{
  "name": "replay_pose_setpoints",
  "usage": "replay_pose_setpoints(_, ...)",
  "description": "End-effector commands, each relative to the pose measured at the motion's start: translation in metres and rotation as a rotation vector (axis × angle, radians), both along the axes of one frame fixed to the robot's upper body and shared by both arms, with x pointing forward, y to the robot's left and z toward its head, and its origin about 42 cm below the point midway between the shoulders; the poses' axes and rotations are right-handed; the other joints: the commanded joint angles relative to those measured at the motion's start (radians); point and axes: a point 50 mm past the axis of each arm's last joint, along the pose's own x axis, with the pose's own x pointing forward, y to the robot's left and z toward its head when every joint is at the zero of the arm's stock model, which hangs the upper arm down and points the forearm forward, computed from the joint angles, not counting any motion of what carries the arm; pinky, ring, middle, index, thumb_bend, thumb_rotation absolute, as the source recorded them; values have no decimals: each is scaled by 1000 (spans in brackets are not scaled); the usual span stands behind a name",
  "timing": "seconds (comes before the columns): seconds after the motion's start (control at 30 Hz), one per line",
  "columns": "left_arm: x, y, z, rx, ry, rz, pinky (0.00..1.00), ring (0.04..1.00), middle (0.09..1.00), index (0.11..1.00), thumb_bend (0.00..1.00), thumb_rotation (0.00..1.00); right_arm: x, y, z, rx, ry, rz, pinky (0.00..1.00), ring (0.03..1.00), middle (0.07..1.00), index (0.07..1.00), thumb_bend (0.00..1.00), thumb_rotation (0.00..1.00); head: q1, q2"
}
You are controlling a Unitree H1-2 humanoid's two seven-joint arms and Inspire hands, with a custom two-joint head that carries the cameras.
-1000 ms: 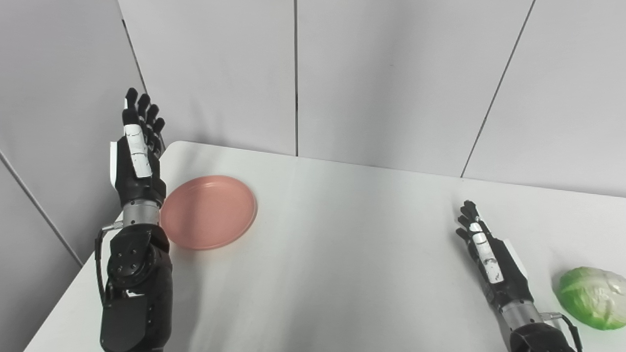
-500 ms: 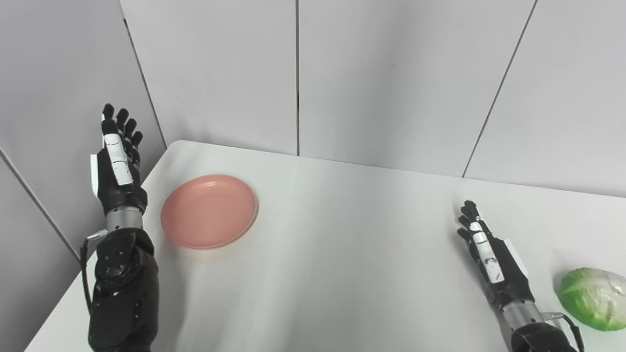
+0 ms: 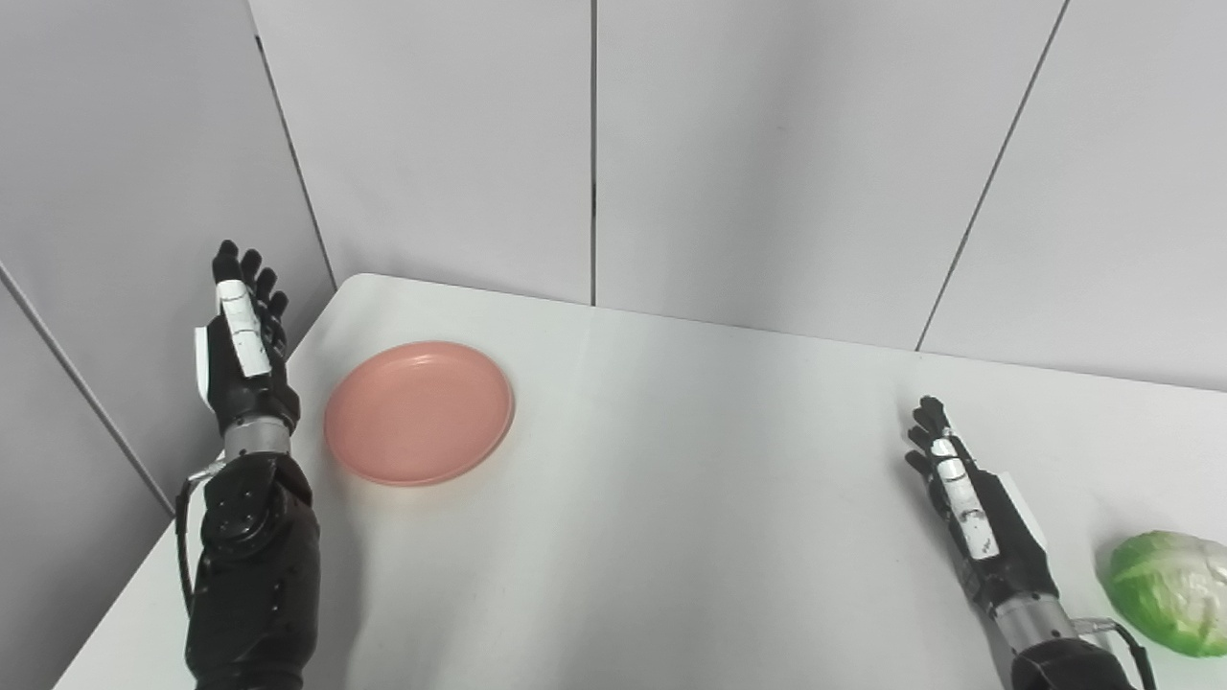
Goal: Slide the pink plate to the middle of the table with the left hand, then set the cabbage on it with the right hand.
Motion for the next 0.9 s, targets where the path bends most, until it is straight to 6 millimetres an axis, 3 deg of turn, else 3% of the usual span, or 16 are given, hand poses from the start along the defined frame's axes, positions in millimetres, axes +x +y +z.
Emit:
replay_pose_setpoints(0.0,9,8,25,25,-86,13,968,979,978,986,852,1000,2,-6,1,-5,20,-2,1000,1000,1000,1000,503,1000,0,1)
replay_pose_setpoints(0.3,17,14,6,-24,-33,58,947,951,950,965,847,1000,1,-7,2,-7,20,-4,1000,1000,1000,1000,523,1000,2,3)
replay_pose_setpoints(0.77,25,24,-29,-62,56,18,999,996,985,999,848,1000,0,-7,2,-2,21,-10,1000,1000,1000,1000,534,1000,2,8)
replay_pose_setpoints(0.87,28,27,-40,-81,87,4,998,996,990,1000,897,1000,-1,-7,3,-12,22,-7,1000,1000,1000,1000,543,1000,1,9)
